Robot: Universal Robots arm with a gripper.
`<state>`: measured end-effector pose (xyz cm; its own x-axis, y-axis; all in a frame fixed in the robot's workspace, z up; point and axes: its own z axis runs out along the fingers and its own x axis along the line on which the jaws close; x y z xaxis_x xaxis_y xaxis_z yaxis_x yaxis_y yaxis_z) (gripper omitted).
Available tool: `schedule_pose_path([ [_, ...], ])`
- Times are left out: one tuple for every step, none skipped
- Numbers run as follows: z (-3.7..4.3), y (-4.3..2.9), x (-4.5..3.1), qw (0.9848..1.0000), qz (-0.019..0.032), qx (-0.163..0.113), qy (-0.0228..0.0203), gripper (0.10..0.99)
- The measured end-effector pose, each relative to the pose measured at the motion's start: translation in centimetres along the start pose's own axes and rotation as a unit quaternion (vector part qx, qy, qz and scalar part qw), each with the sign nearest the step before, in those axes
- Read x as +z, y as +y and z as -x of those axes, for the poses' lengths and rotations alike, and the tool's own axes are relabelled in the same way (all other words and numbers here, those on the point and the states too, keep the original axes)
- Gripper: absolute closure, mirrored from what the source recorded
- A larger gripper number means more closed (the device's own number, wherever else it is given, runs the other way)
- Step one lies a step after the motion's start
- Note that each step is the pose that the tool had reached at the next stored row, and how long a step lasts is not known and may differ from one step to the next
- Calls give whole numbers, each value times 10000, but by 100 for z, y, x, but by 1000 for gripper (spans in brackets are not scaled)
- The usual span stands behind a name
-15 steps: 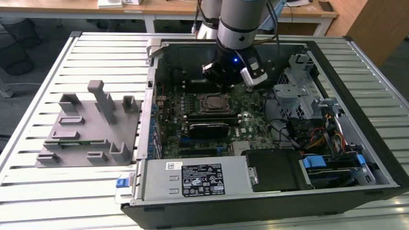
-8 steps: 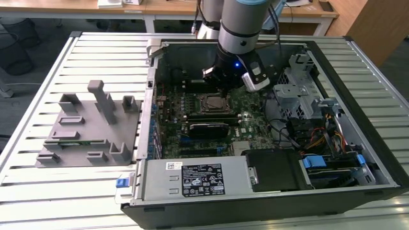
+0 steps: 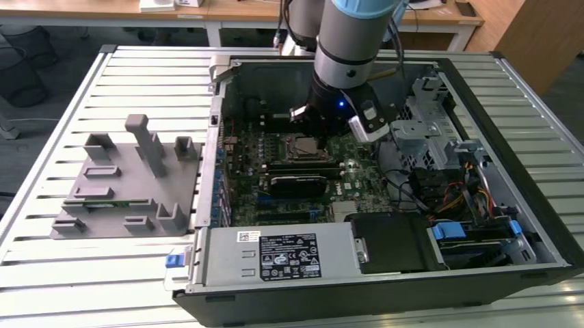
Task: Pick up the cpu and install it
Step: 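Install the second cpu locking lever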
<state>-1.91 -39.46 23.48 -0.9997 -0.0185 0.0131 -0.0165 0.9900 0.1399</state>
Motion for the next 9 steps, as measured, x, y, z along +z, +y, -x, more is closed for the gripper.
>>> schedule_pose_path([
  [0,-21,1,10000,0,1,3,980],
  [0,-36,5,10000,0,0,4,980],
  [-1,-47,10,10000,0,1,5,980],
  [-6,-51,16,10000,1,2,5,980],
  [-25,-54,21,10000,1,2,5,980],
  [-57,-57,24,10000,0,0,5,980],
  [-95,-60,27,10000,-1,0,5,980],
  [-133,-64,29,10000,0,1,5,980],
  [-158,-72,29,10000,0,1,5,980],
])
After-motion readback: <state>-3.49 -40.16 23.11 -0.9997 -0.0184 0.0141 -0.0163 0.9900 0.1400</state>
